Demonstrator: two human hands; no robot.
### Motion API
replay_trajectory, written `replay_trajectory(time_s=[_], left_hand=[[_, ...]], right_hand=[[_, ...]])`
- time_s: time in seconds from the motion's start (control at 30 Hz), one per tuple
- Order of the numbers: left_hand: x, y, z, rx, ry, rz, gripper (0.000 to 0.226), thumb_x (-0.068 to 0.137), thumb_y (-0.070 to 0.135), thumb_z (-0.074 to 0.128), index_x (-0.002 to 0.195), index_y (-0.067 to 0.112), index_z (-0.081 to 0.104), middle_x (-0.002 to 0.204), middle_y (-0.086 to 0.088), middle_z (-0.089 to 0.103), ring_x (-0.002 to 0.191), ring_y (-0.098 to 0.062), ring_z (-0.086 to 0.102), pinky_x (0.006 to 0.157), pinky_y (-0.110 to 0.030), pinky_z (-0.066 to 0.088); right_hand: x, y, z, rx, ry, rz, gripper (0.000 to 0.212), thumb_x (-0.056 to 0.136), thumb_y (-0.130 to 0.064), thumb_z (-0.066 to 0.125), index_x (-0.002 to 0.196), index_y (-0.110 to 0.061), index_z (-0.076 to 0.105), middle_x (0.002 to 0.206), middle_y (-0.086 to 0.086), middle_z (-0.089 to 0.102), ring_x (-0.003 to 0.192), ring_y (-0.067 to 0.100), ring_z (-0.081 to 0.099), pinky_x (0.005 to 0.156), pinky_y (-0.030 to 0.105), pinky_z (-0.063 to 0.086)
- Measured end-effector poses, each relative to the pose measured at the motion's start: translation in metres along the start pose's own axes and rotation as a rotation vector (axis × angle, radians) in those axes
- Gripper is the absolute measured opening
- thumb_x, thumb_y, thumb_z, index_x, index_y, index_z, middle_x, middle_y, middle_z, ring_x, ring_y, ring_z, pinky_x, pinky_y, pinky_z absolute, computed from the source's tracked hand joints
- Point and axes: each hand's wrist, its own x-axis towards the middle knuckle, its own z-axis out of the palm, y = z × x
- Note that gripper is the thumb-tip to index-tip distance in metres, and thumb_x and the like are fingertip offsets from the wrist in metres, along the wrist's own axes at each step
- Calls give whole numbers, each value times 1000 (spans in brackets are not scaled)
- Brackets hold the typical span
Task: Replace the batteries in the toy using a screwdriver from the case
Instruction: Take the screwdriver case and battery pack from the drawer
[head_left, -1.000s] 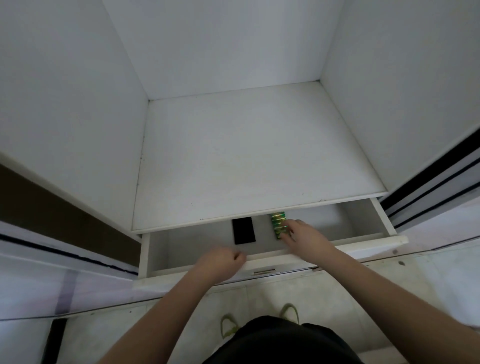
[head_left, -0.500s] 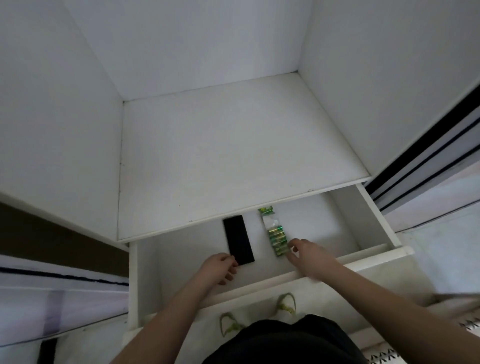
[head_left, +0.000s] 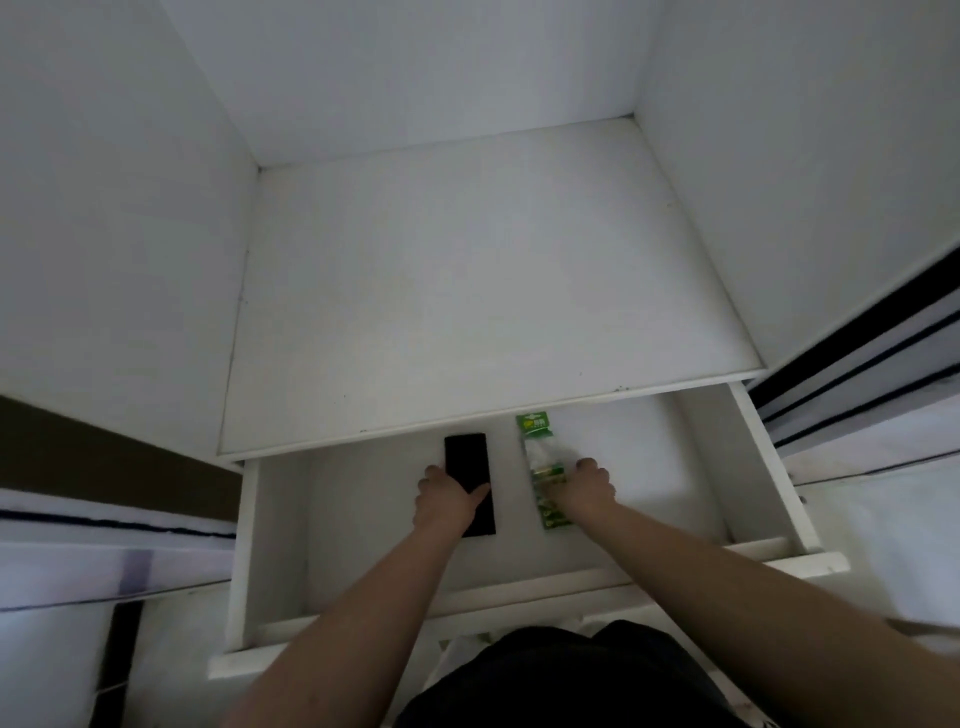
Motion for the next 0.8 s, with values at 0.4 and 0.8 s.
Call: replay_trajectory(time_s=[0.4,0.8], left_hand=[[17,-7,-1,125,-43,2,94,71,63,73,132,1,39,129,-15,53,112,-28,57,85,-35,54],[1,-13,6,60,20,93,78,72,54,76,125,7,43,121,-13,53,105,-29,58,80,-36,53]], right_hand=[[16,3,21,-91,85,-39,73,74,-51,74,123,-8,42,126,11,47,117,28,47,94,39,44],[16,5,21,28,47,-34,68,71,-38,80,119,-6,43,124,16,53,113,32,53,94,39,47]])
